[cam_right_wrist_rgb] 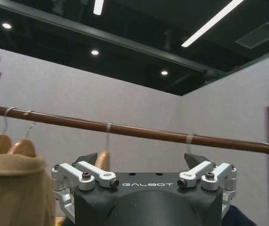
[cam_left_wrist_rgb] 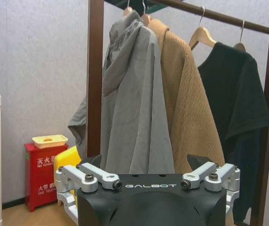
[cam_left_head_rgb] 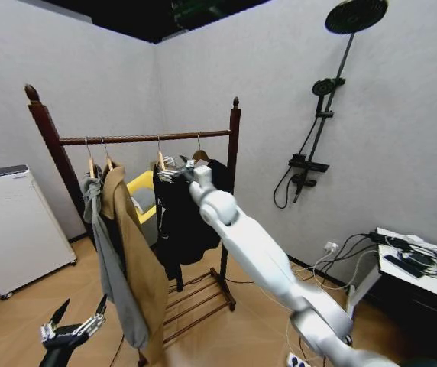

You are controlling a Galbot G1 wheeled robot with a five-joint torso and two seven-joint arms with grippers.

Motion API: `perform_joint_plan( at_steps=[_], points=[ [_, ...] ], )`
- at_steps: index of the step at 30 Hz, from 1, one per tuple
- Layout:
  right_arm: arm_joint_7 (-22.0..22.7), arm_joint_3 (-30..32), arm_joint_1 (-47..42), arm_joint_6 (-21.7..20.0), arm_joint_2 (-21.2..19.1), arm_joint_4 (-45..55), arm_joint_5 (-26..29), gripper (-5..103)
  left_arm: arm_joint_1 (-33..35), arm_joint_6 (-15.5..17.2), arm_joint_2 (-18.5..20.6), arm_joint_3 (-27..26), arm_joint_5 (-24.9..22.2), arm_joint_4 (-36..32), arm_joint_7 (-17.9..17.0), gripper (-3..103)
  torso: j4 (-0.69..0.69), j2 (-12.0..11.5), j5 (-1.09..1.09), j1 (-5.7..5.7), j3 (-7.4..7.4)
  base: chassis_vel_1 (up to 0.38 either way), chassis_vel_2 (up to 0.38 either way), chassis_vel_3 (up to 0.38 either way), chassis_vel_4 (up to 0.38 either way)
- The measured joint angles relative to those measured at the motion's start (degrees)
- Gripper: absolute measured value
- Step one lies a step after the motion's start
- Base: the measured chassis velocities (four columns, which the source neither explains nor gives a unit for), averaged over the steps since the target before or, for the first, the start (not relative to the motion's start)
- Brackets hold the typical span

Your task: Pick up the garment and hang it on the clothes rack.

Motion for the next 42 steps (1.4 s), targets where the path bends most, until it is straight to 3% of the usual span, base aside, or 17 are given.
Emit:
perform_joint_plan(
  at_steps=[1,2,5,9,11,13,16,19,22,30,42],
  points=[
    [0.22,3.53,-4.82,-0.22,-3.51,3.32,0.55,100,0.02,0.00,0.00,-0.01,0.00,0.01,-0.03,100,0.00,0.00,0.01,0.00,0.01,0.000,0.000,0.000,0.000],
    [0.22,3.53,-4.82,-0.22,-3.51,3.32,0.55,100,0.02,0.00,0.00,-0.01,0.00,0.01,-0.03,100,0.00,0.00,0.01,0.00,0.01,0.000,0.000,0.000,0.000],
    [0.61,12.90,-17.42,0.32,-10.16,12.07,0.99,100,0.00,0.00,0.00,0.00,0.00,0.00,0.02,100,-0.03,0.00,0.00,0.00,0.00,0.000,0.000,0.000,0.000],
    [0.44,20.35,-27.84,1.29,-10.85,17.28,0.14,100,0.00,0.00,0.00,0.00,0.00,0.01,-0.02,100,-0.02,0.00,-0.02,0.00,-0.01,0.000,0.000,0.000,0.000],
    [-0.14,29.15,-43.24,3.66,-6.87,23.17,-2.30,100,0.00,0.00,0.00,0.00,0.00,0.01,-0.01,100,-0.02,0.01,-0.02,-0.01,-0.01,0.000,0.000,0.000,0.000],
    [-0.29,30.96,-48.43,4.92,-4.64,24.65,-3.52,100,0.00,0.00,0.00,0.00,0.00,0.01,-0.01,100,0.00,0.01,-0.02,-0.01,-0.01,0.000,0.000,0.000,0.000],
    [-1.03,34.88,-62.54,9.98,1.95,28.28,-7.94,100,0.00,0.00,0.00,-0.01,0.00,0.01,-0.02,100,-0.01,0.01,-0.04,-0.01,0.00,0.000,0.000,0.000,0.000],
    [-1.30,35.50,-67.21,12.30,4.22,29.46,-9.96,100,0.00,0.00,0.00,0.00,0.00,0.01,-0.02,100,-0.03,0.01,-0.04,-0.02,0.00,0.000,0.000,0.000,0.000],
    [-2.24,34.62,-76.71,19.04,7.55,29.07,-15.47,100,0.00,0.00,0.00,0.00,0.00,0.00,-0.02,100,0.02,0.01,-0.05,-0.01,0.00,0.000,0.000,0.000,0.000],
    [-1.41,33.11,-85.76,24.18,9.05,28.86,-15.32,100,0.00,0.00,0.00,0.00,0.00,0.01,-0.02,100,0.01,0.00,-0.04,0.00,0.01,0.000,0.000,0.000,0.000],
    [-0.29,32.70,-87.50,24.86,9.22,28.41,-15.67,100,0.00,0.00,0.00,0.00,0.00,0.00,-0.02,100,0.00,-0.01,-0.04,0.01,0.01,0.000,0.000,0.000,0.000]
  ],
)
